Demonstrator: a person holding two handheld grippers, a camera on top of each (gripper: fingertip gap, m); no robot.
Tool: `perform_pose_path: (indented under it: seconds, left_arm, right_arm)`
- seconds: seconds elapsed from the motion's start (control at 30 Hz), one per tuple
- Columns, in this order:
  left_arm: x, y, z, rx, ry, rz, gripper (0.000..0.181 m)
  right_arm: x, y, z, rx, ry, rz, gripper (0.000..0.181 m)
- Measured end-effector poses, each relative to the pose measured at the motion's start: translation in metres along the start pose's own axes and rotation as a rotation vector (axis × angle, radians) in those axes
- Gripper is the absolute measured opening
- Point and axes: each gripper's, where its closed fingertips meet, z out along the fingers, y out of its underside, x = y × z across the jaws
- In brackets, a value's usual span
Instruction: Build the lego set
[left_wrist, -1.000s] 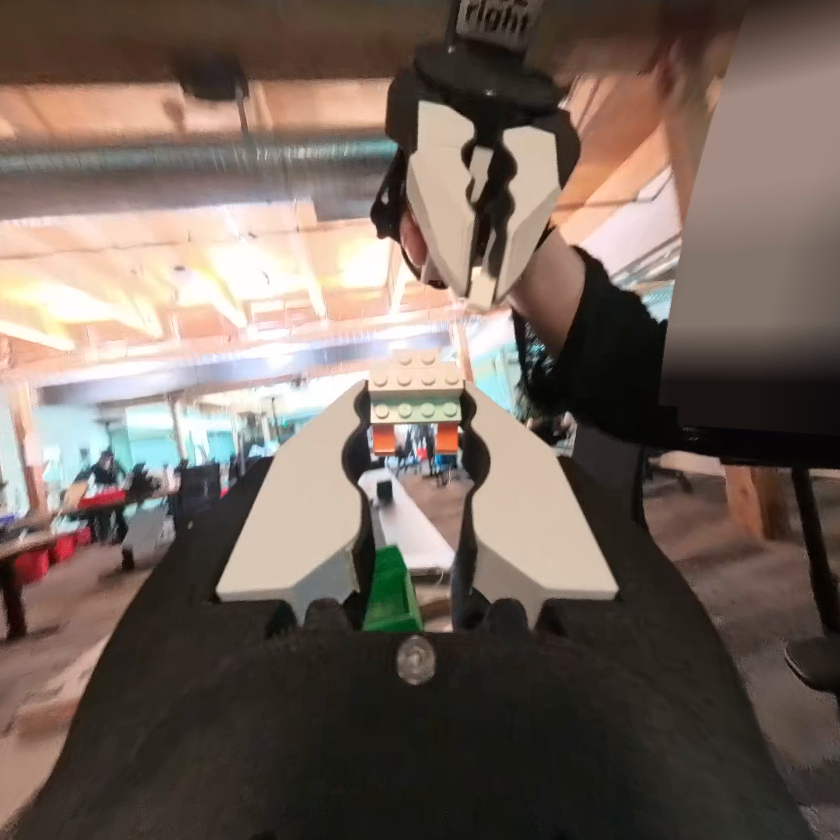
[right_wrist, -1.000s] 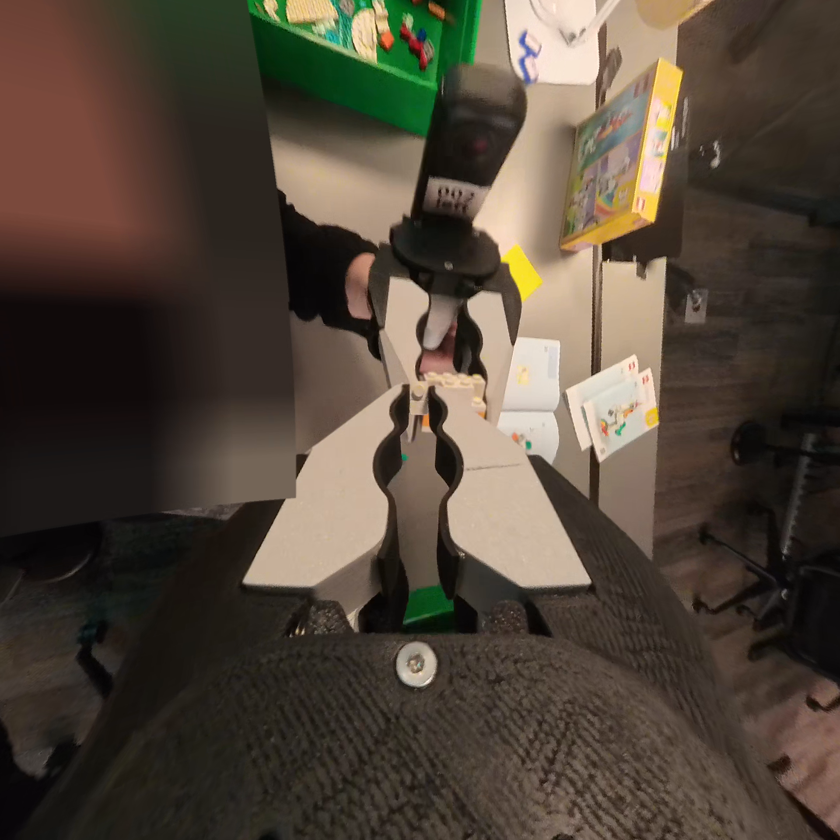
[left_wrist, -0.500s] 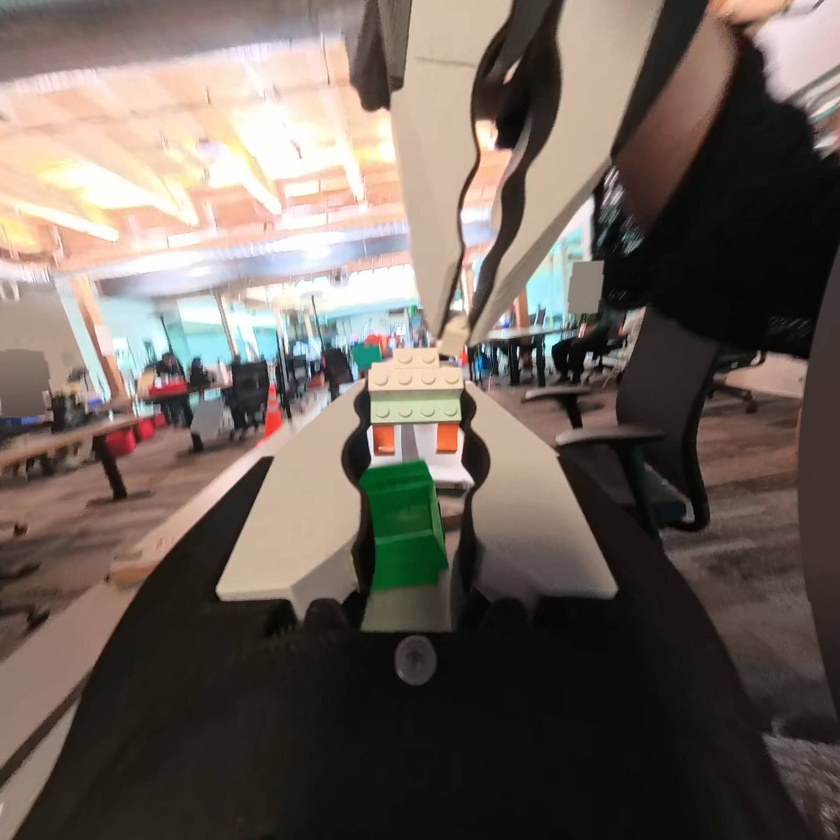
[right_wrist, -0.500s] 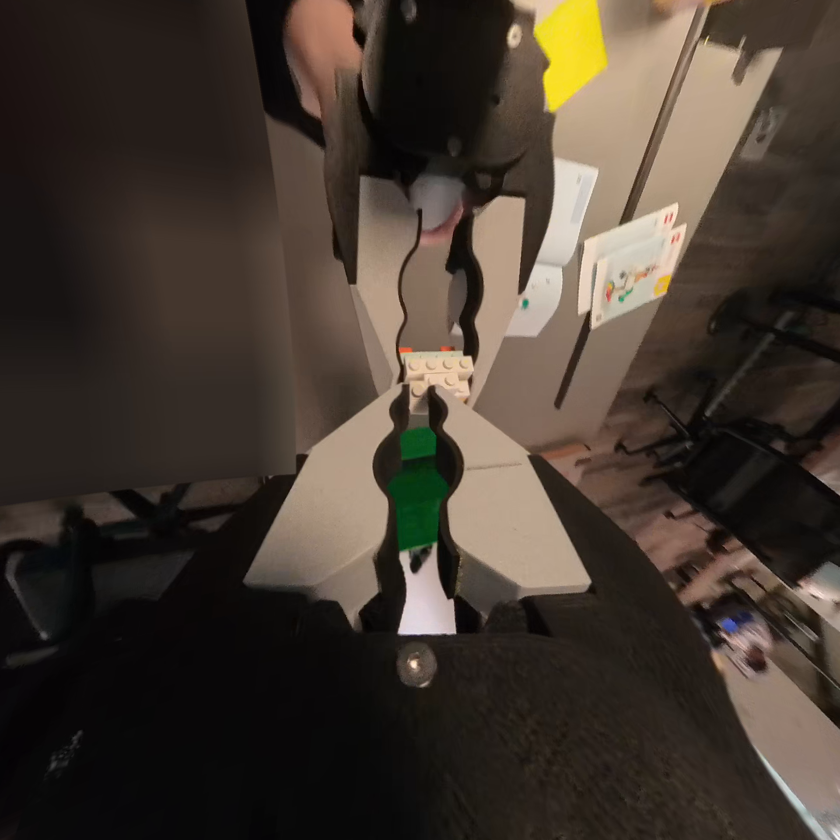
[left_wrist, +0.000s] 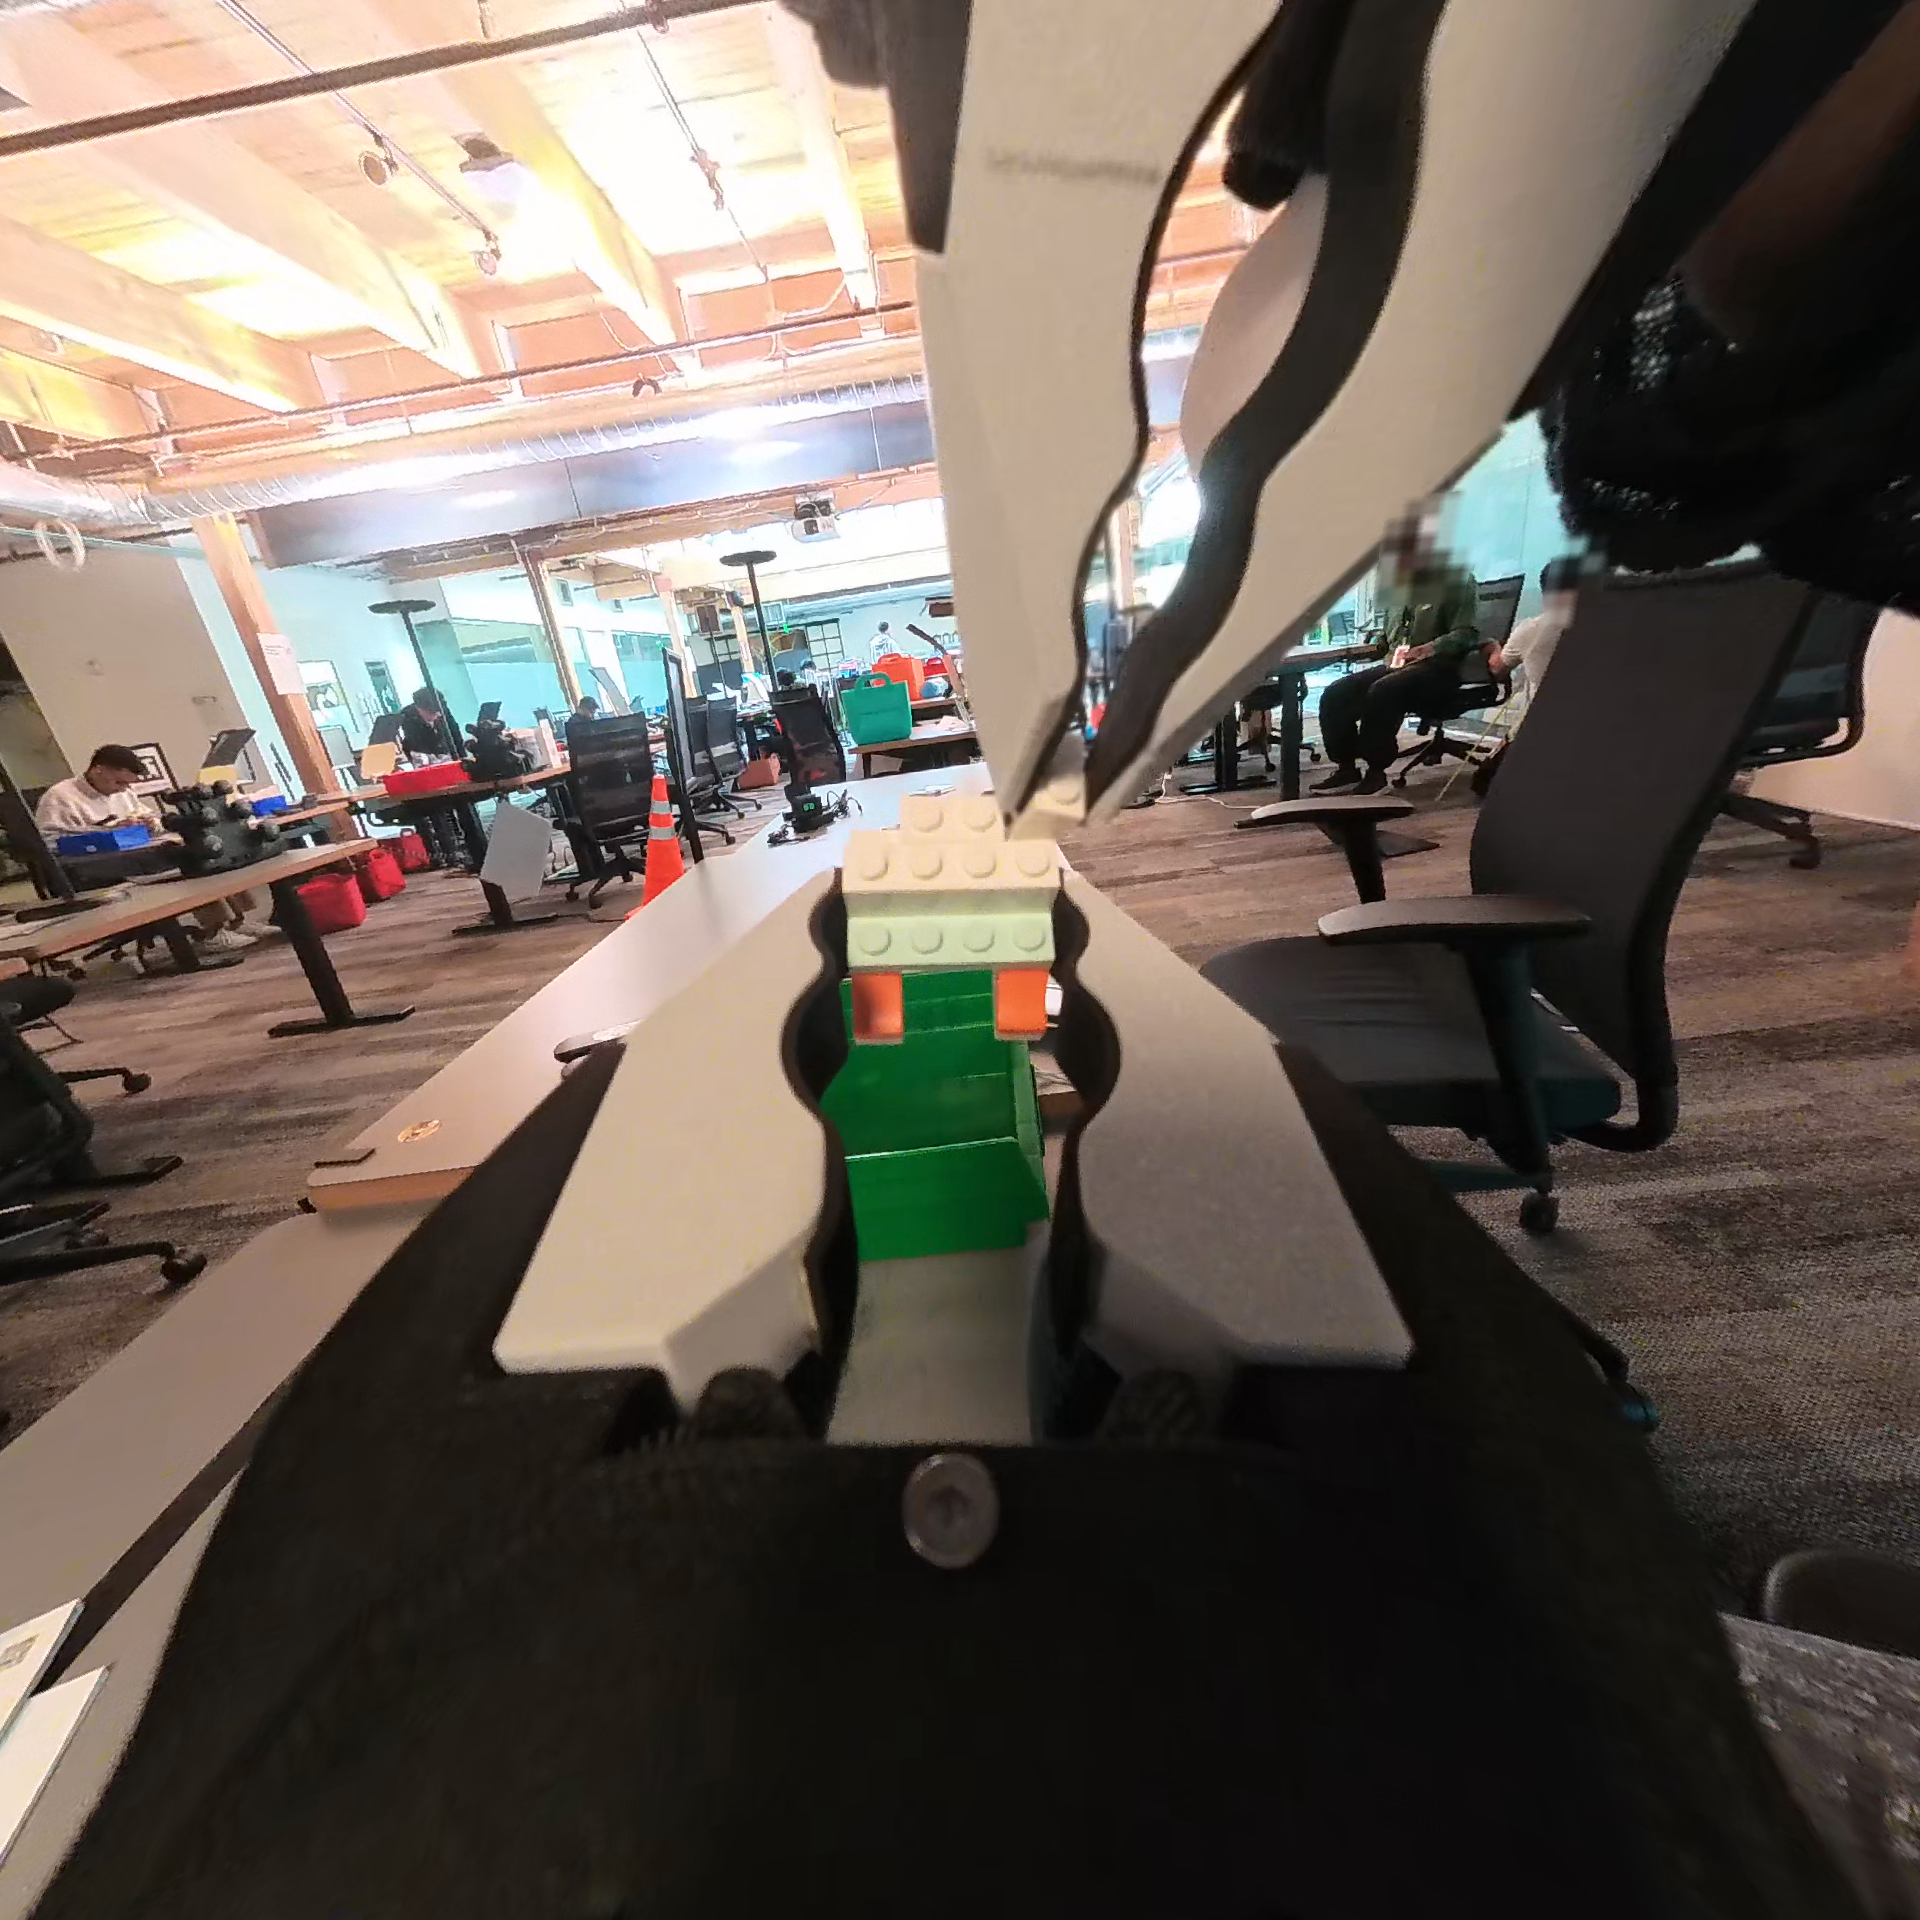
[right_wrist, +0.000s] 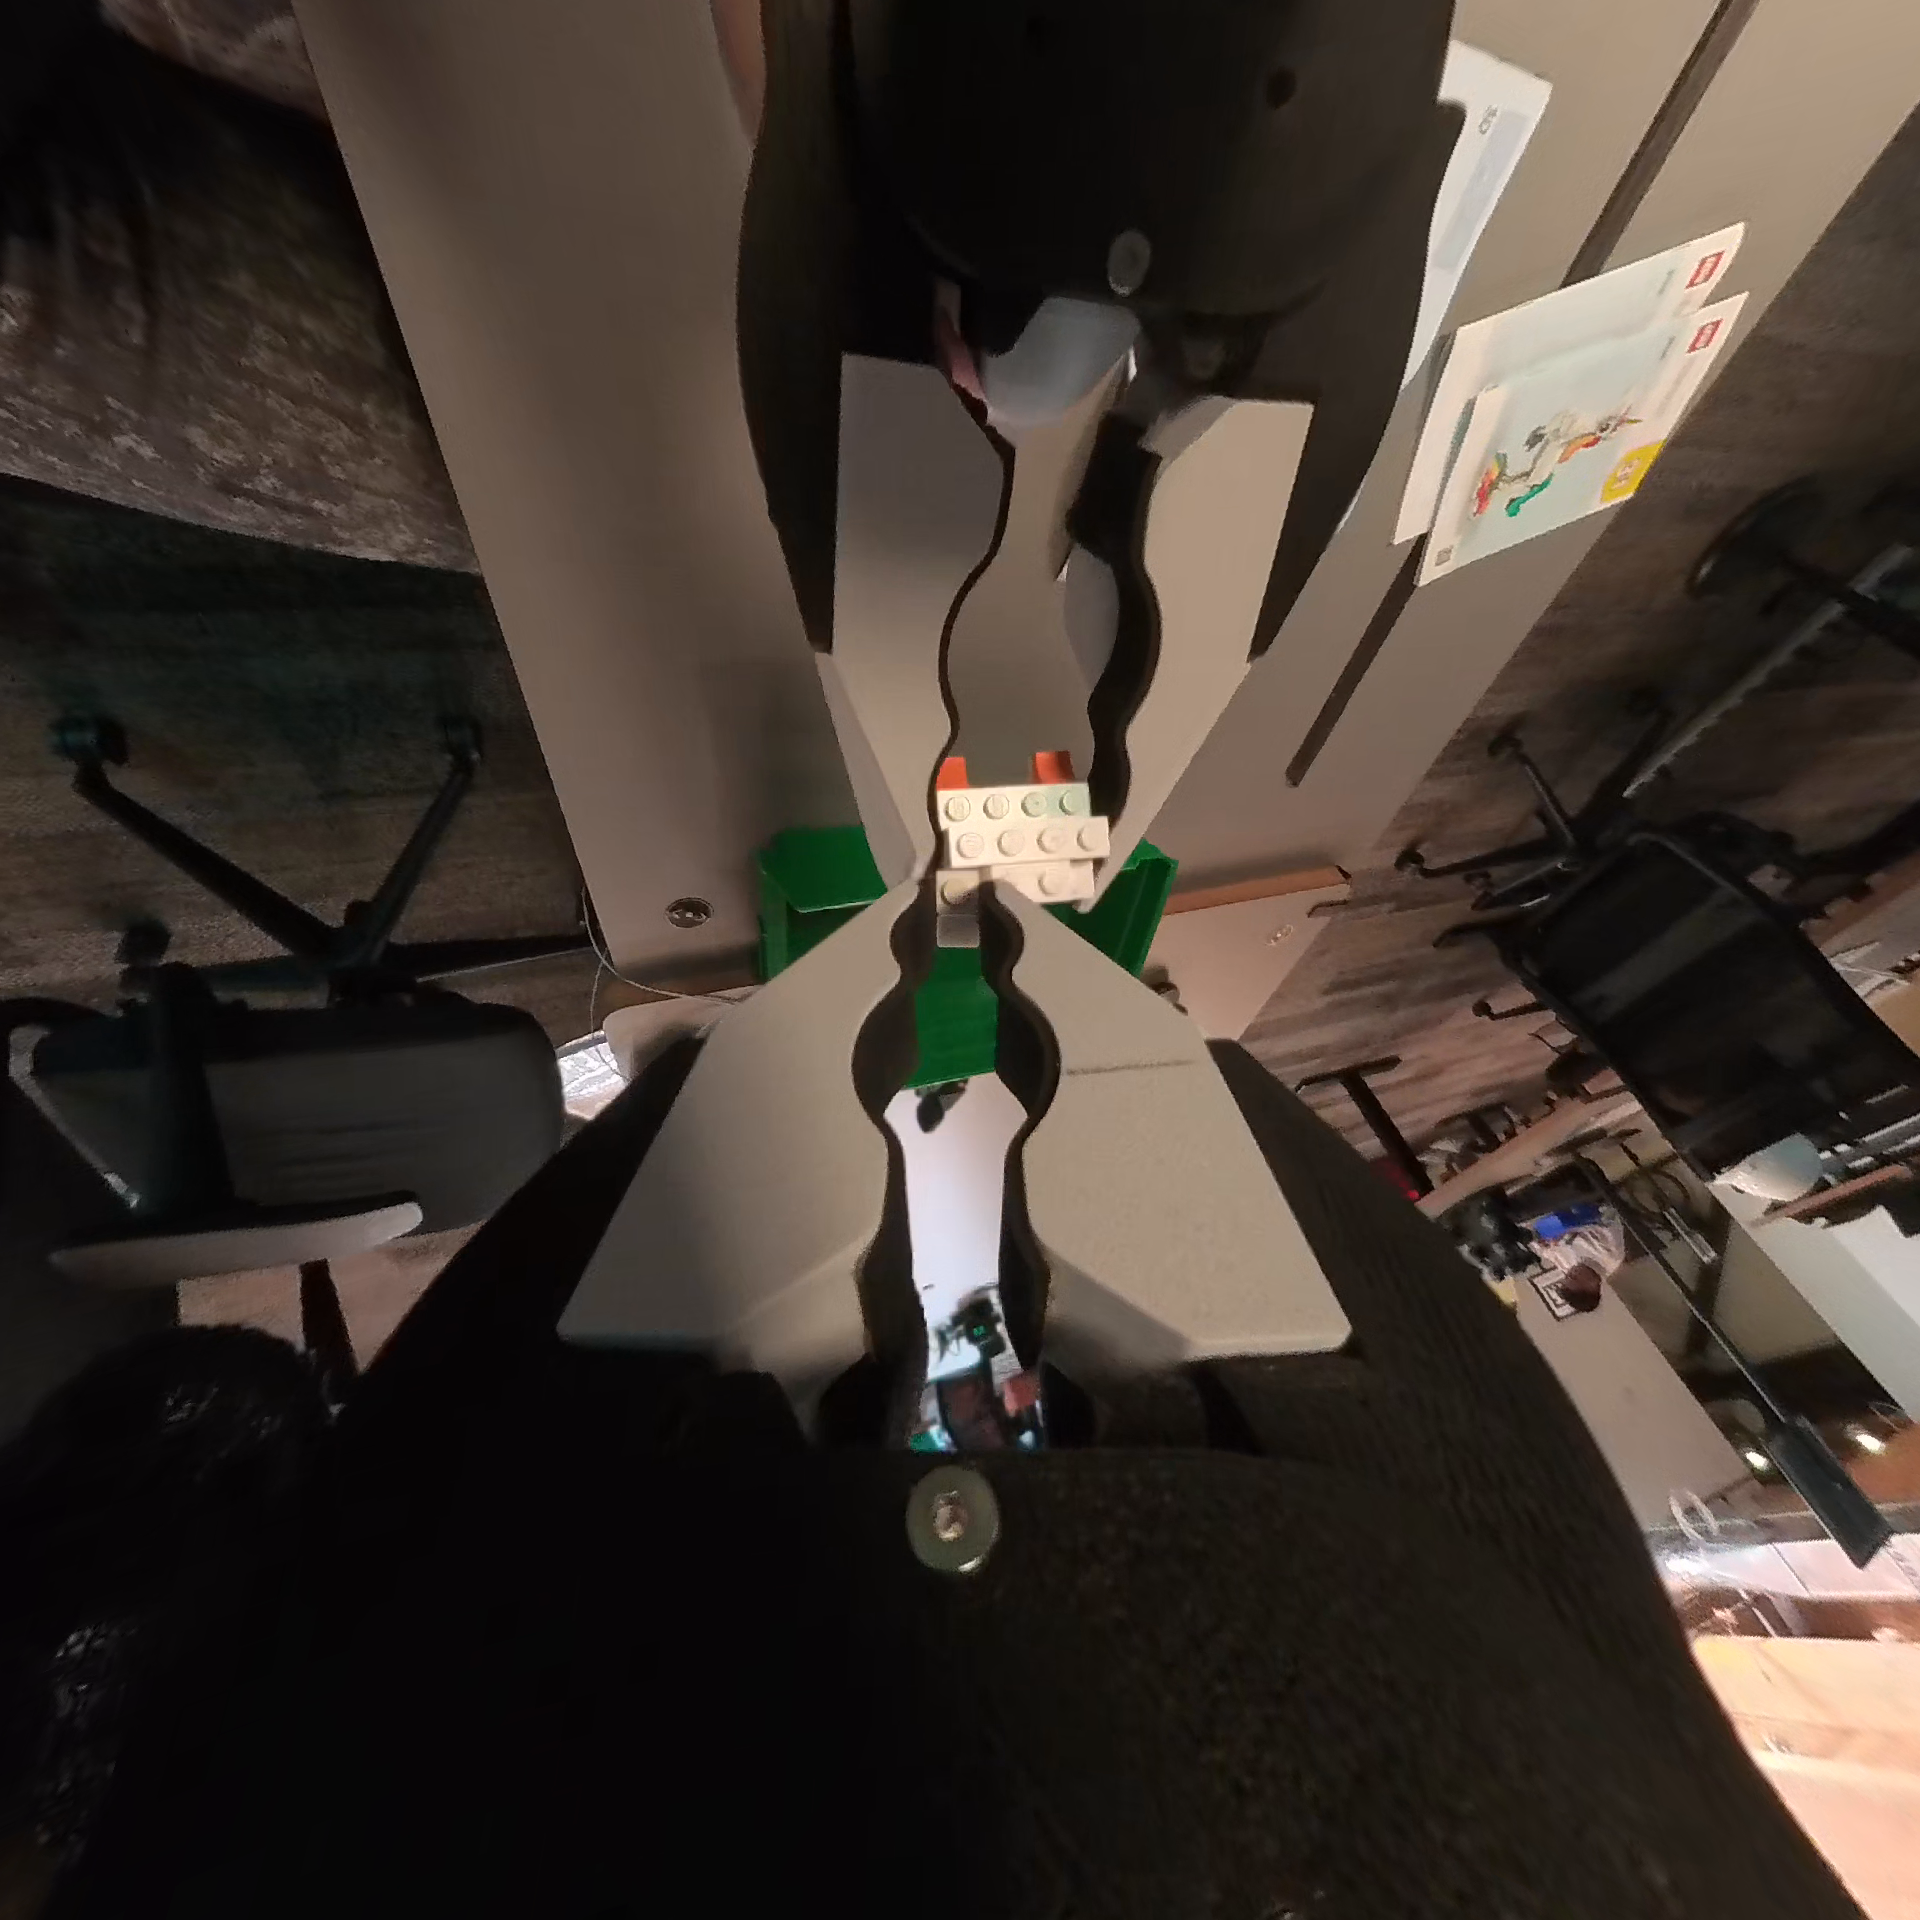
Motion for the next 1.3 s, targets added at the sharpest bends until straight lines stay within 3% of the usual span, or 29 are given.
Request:
perform_pose_path:
  seconds: [1.1,1.3]
  left_arm:
    - [-0.006,0.006,0.005,0.019,0.023,-0.088,0.036]
    - [-0.009,0.002,0.002,0.062,0.04,-0.134,0.036]
  right_arm:
    - [0.012,0.002,0.01,-0.039,0.104,-0.023,0.012]
    - [0.016,0.001,0.003,0.003,0.16,-0.009,0.036]
